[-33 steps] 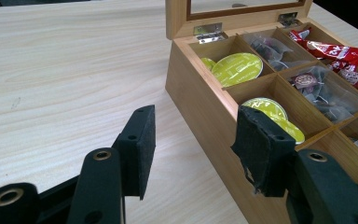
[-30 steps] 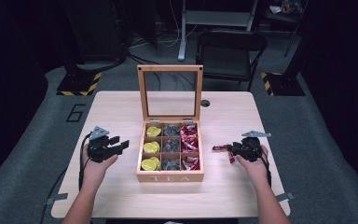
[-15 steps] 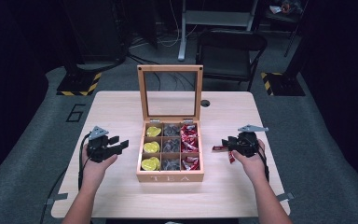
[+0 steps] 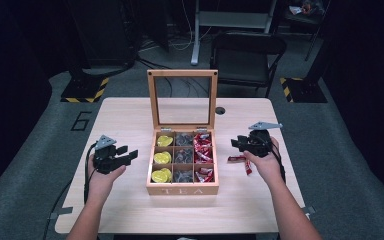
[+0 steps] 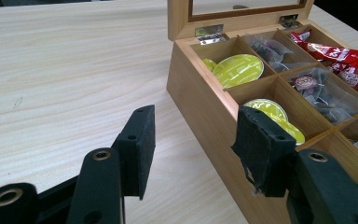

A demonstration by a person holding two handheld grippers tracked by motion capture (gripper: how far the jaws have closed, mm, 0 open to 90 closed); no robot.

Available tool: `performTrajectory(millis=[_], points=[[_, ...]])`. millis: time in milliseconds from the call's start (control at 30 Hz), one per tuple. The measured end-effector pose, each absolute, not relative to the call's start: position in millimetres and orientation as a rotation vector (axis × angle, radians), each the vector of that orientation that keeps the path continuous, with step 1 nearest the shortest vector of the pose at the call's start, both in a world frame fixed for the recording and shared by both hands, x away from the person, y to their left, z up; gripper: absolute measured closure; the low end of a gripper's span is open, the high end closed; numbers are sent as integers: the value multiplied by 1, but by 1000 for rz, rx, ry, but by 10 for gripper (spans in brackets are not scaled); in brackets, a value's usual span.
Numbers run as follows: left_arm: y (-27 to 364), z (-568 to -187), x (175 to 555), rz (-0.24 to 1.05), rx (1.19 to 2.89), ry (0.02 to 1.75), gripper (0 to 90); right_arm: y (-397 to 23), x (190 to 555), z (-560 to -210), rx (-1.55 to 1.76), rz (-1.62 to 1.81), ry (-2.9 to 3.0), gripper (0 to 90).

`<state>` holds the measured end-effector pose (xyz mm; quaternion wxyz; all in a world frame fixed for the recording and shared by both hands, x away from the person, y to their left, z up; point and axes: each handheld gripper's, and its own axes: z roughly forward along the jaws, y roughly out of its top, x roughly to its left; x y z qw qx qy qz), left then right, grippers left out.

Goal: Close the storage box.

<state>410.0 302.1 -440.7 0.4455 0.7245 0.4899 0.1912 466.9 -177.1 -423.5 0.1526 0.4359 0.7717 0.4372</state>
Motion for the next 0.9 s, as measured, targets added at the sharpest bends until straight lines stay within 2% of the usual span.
performTrajectory(millis=[900], points=[[302, -441, 411, 469, 1802, 1211, 478, -135, 524, -391, 1156, 1213, 2292, 608]])
